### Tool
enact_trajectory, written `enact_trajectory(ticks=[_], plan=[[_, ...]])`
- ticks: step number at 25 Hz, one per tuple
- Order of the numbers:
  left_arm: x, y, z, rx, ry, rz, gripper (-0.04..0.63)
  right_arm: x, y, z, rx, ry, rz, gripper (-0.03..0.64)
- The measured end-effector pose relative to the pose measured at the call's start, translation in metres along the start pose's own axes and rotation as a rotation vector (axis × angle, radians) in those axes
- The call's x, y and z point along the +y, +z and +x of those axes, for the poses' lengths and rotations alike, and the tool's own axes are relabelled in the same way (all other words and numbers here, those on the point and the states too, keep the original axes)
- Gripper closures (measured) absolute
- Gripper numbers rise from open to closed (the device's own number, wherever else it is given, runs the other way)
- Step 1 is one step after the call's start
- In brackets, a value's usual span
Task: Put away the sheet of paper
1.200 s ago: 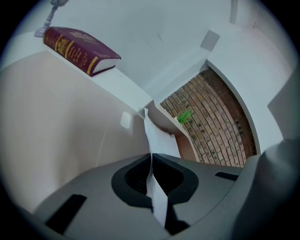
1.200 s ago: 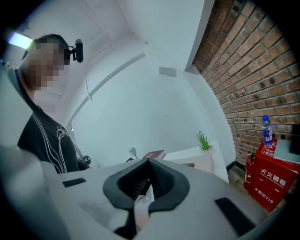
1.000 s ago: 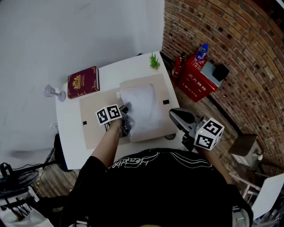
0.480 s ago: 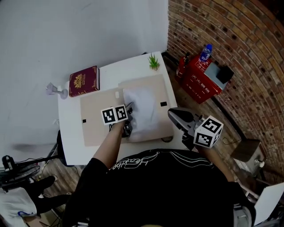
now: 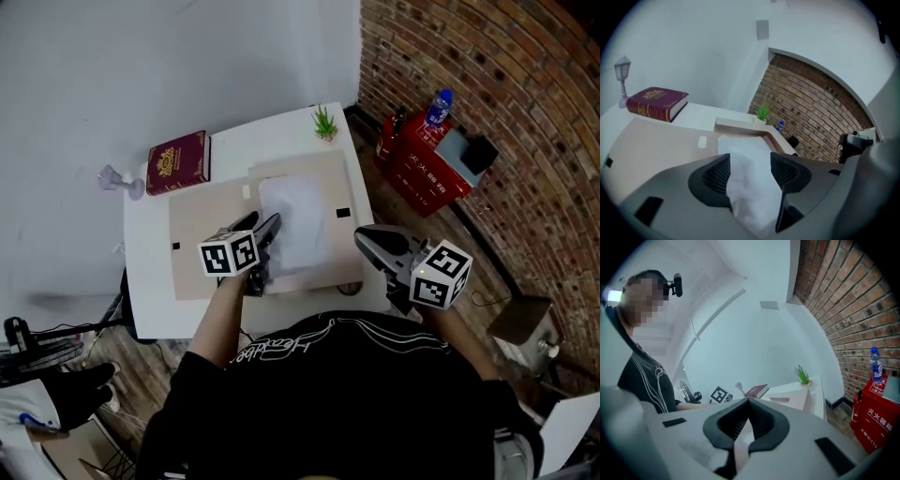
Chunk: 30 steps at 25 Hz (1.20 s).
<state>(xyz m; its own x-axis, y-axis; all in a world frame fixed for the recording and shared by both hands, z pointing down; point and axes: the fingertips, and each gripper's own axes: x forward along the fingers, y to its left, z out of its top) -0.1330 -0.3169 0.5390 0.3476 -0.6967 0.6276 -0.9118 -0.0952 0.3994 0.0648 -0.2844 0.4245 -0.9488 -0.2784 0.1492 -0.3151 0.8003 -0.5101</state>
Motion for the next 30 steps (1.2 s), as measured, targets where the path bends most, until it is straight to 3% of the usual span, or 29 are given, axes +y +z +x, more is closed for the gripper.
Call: enact_trajectory(ticks=[6,11,15,20,30], plan=[[-0.081,0.012,-0.04,-0.074,-0.27,0.045,0.349,0.02,0.0,-0.004,0.006,-0.017,-0.044,0.612],[-0.136,0.012,-0.095,-0.156,-0.428,0.143,0.495,0.049,0.005,-0.007,-0.014,-0.01,-0.078,0.614],[-0.151,0.004,-0.138,-0.202,-0.507,0.151,0.54,0.078,0.005,0.0,-0.034,0.011,-0.076,0.614],[-0.143,-0.008,-0.177,-0.242,-0.491,0.196,0.551,0.115,-0.008,0.013,-0.003,0.042,-0.094,0.614],[-0.124,-0.029,-0.222,-0.292,-0.445,0.177,0.565,0.166,-0.026,0.017,-0.019,0.042,-0.133,0.614]])
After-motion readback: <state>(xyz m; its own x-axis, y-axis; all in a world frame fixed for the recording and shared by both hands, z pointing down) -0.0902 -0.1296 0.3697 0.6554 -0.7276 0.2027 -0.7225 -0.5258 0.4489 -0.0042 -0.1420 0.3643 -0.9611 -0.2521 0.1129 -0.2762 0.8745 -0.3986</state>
